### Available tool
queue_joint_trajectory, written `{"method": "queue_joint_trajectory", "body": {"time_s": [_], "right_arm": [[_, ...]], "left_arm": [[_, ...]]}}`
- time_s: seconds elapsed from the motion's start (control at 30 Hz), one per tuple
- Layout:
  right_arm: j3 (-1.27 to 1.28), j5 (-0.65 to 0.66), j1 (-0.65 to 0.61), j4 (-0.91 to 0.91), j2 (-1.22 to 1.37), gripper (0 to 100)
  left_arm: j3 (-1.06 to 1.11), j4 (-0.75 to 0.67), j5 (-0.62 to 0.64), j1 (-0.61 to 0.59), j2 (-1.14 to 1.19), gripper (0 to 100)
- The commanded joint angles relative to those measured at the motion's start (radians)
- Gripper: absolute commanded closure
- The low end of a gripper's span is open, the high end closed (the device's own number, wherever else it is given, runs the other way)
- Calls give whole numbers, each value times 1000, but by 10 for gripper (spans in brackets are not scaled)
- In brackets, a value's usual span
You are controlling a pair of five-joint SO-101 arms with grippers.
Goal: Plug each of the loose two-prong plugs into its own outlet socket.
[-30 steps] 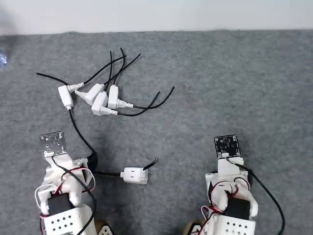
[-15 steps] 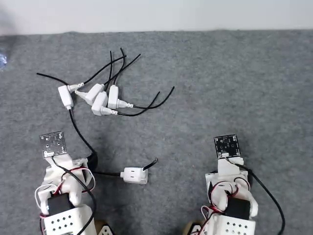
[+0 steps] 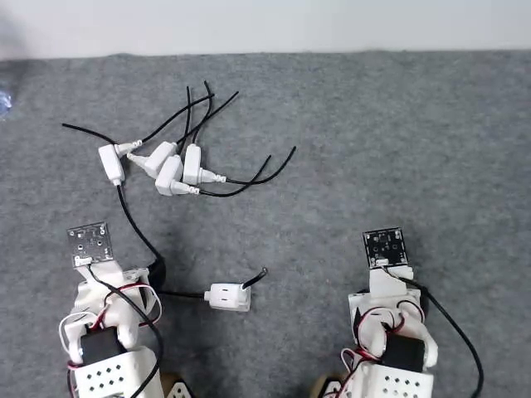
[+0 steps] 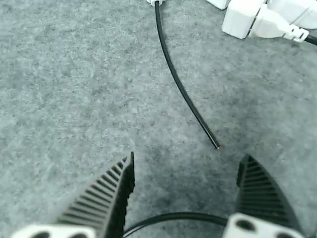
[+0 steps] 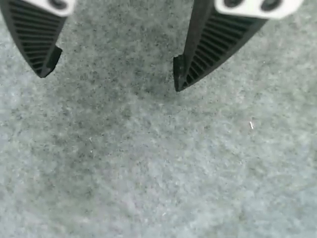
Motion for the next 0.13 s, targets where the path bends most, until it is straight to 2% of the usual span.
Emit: {"method": "queue_joint_trajectory", "body": {"time_s": [0.0,0.1], "right_arm": [[20,-6,10,7,-10,644],[20,-6,10,7,-10,644]], "left_arm": [[-16,0,-8,-6,-8,683],[-16,0,-8,-6,-8,683]]}}
